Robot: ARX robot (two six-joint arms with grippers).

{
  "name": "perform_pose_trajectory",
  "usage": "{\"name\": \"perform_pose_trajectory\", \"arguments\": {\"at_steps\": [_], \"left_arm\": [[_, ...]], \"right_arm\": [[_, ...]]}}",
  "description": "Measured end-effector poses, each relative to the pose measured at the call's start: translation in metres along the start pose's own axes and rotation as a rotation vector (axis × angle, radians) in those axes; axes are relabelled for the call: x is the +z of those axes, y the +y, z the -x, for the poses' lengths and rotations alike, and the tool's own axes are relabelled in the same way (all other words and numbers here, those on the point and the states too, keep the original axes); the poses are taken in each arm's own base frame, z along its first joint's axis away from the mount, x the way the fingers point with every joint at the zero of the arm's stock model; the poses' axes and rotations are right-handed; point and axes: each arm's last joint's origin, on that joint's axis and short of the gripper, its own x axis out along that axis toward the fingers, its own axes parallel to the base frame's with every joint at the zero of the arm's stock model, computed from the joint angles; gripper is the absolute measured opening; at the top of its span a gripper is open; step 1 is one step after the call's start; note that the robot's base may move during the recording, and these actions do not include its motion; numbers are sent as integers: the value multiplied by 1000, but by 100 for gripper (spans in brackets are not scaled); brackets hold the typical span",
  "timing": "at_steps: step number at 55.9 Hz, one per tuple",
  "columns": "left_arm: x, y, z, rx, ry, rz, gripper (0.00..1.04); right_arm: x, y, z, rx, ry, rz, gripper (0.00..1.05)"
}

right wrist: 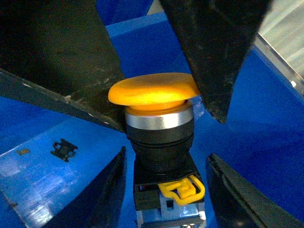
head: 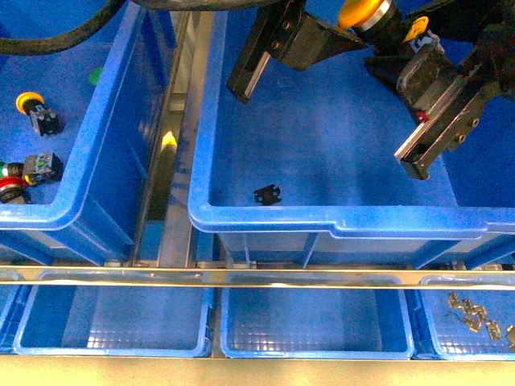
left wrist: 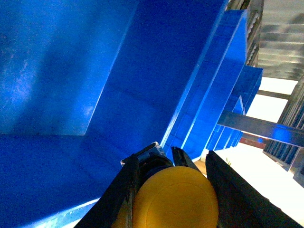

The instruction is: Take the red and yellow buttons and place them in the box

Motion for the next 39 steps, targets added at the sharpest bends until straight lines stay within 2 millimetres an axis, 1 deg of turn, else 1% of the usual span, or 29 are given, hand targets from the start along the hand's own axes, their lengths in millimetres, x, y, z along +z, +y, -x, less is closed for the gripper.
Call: {"name": "perform_pose_trajectory", "arguments": {"at_steps": [4, 6, 12, 18, 20, 24, 35, 37, 39], "left_arm": [[0, 0, 0, 2, -2, 0, 34], [0, 0, 0, 4, -4, -6, 34], [2, 1, 1, 6, -12, -18, 34], [3, 4, 5, 14, -26, -25, 51], [4, 6, 7, 17, -32, -27, 55], [6, 11, 13, 33, -59, -26, 65], [15, 35, 34, 96, -114, -9, 95], [16, 40, 36, 110, -118, -4, 99], [16, 44, 39, 119, -121, -1, 98]], "right_arm": [[-1, 0, 0, 5, 3, -1, 33], [-1, 0, 0, 5, 4, 2, 29], [-1, 0, 0, 7, 9, 3, 27], [-3, 0, 0, 9, 21, -9, 27], [-3, 0, 0, 11, 25, -10, 27], [-6, 0, 1, 11, 43, -23, 27], [-14, 3, 4, 20, 74, -39, 27], [-15, 3, 4, 21, 79, -41, 27], [-16, 3, 4, 21, 83, -41, 27]]}}
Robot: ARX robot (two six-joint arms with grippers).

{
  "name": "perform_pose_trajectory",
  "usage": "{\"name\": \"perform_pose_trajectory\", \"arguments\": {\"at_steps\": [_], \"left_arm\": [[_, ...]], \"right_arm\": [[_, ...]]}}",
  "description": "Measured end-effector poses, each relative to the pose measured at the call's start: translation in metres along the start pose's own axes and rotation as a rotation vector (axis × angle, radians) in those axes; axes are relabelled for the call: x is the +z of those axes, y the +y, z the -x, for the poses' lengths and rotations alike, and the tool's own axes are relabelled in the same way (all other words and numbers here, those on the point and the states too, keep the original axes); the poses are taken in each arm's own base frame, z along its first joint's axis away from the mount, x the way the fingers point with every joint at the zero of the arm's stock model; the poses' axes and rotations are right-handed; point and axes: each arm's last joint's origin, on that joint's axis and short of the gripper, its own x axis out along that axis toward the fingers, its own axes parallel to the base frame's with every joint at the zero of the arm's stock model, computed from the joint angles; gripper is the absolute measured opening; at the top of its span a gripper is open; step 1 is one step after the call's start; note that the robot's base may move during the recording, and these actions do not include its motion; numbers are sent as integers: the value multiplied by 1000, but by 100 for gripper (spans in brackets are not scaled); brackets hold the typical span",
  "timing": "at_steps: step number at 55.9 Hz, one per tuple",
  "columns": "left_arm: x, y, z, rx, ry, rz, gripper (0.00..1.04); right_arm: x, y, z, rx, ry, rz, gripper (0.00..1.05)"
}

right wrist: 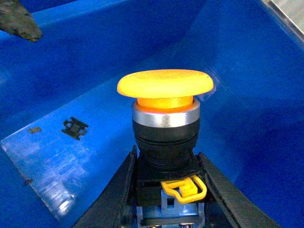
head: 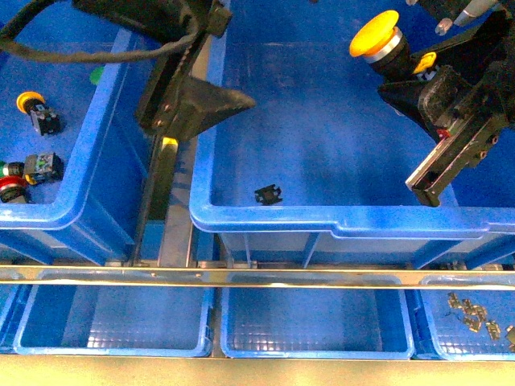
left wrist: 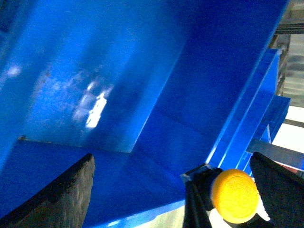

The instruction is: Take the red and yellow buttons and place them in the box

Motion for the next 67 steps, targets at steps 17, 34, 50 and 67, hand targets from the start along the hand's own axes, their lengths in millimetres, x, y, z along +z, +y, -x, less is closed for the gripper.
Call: {"name": "perform_pose_trajectory", "arguments": {"at_steps": [17, 34, 50, 67], "left_arm": [[5, 20, 61, 79, -153, -179, 97], [21, 87, 146, 286, -366, -377, 97], [-8, 155, 179, 337, -864, -919, 61], [-39, 145, 194, 358, -971, -1021, 4]], "right_arm": [[-20, -18, 6, -74, 80, -50, 27], [-15, -36, 28, -108, 77, -102, 27], [-5, -36, 71, -153, 91, -209, 27], [1, -19, 118, -218, 115, -345, 27]]}}
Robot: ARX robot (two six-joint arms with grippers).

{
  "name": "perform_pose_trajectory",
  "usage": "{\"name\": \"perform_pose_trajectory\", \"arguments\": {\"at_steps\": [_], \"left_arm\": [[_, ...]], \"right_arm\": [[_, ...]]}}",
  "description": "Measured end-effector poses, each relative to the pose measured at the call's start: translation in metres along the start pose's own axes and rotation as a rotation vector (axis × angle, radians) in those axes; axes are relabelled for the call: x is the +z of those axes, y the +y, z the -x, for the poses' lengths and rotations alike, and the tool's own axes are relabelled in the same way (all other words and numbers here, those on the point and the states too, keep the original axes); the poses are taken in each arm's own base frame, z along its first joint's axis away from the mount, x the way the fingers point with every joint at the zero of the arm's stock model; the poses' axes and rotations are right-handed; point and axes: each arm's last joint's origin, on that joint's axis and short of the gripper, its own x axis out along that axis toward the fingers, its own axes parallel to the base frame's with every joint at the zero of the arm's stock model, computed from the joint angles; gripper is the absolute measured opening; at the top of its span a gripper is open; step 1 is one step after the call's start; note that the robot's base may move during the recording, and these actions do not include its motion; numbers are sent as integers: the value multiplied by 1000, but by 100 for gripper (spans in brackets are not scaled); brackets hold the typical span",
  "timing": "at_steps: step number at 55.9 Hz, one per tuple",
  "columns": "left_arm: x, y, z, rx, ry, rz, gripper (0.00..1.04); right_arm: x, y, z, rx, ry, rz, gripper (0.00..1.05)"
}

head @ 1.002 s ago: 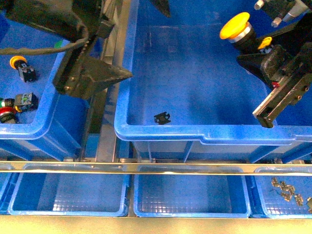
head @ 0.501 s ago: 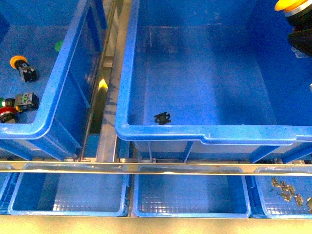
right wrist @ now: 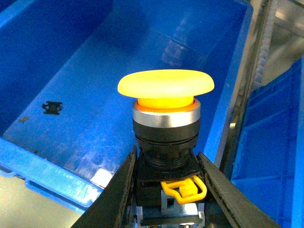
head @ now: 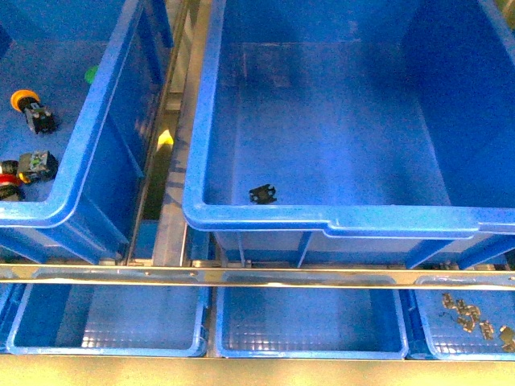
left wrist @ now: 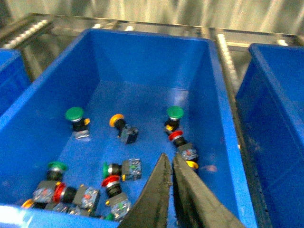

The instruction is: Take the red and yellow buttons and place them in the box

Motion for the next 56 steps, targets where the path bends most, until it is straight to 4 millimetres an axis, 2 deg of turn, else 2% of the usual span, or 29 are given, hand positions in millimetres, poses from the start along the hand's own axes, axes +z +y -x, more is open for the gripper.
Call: {"name": "perform_pose_trajectory", "arguments": {"at_steps": [6, 18, 41, 56], "left_arm": [[2, -7, 10, -32, -15, -5, 3], [5, -7, 26, -35, -20, -8, 3], [11, -7, 43, -35, -40, -8, 3], [12, -7, 50, -40, -47, -9, 3]], "right_arm": [[1, 8, 1, -7, 4, -10, 27], [2, 18, -3, -3, 11, -20, 27], [7, 32, -14, 11, 17, -9, 27], [11, 37, -14, 8, -2, -19, 27]]}}
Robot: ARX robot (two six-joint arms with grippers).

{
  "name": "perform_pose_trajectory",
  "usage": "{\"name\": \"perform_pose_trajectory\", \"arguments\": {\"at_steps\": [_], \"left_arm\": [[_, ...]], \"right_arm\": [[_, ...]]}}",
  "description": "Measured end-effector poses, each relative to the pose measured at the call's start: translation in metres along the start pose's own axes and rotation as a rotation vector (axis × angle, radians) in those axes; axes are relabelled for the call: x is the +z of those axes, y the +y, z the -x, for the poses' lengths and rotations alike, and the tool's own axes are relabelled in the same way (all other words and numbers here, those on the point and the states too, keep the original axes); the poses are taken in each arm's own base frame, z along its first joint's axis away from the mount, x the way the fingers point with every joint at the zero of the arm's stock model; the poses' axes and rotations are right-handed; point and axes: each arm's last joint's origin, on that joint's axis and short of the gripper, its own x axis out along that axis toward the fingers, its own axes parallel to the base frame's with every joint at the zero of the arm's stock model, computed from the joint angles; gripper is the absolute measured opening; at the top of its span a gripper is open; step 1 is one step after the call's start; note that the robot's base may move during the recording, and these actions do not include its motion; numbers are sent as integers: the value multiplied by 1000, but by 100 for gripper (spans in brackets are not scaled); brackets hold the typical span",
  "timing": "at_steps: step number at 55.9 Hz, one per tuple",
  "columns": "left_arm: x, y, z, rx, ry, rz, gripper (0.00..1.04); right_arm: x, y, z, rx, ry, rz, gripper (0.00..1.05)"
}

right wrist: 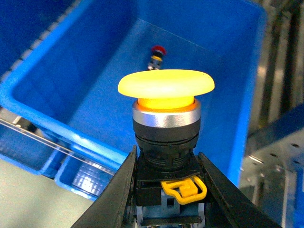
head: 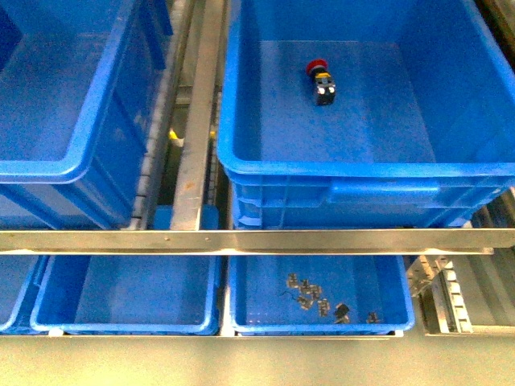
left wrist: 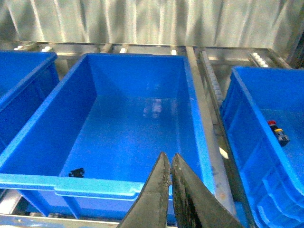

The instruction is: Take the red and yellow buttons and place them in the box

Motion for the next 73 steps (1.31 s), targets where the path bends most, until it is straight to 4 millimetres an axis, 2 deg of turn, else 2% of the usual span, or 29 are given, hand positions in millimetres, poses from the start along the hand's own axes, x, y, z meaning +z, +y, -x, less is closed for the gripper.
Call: {"name": "perform_pose_trajectory", "arguments": {"at_steps": [26, 32, 61, 65, 73], "left_arm": [[0, 0, 10, 4, 1, 0, 3], [-4, 0, 20, 4, 23, 0, 3], [-4, 0, 20, 4, 18, 1, 3], [-4, 0, 20, 4, 18, 0, 20], [-4, 0, 20, 4, 18, 0, 43]], "right_arm": [[1, 16, -2, 40, 8, 8, 27], [1, 20, -3, 44, 12, 13, 27], [2, 24, -6, 27, 31, 3, 27], [4, 24, -8, 24, 34, 4, 27], [6, 24, -9, 23, 32, 3, 27]]}}
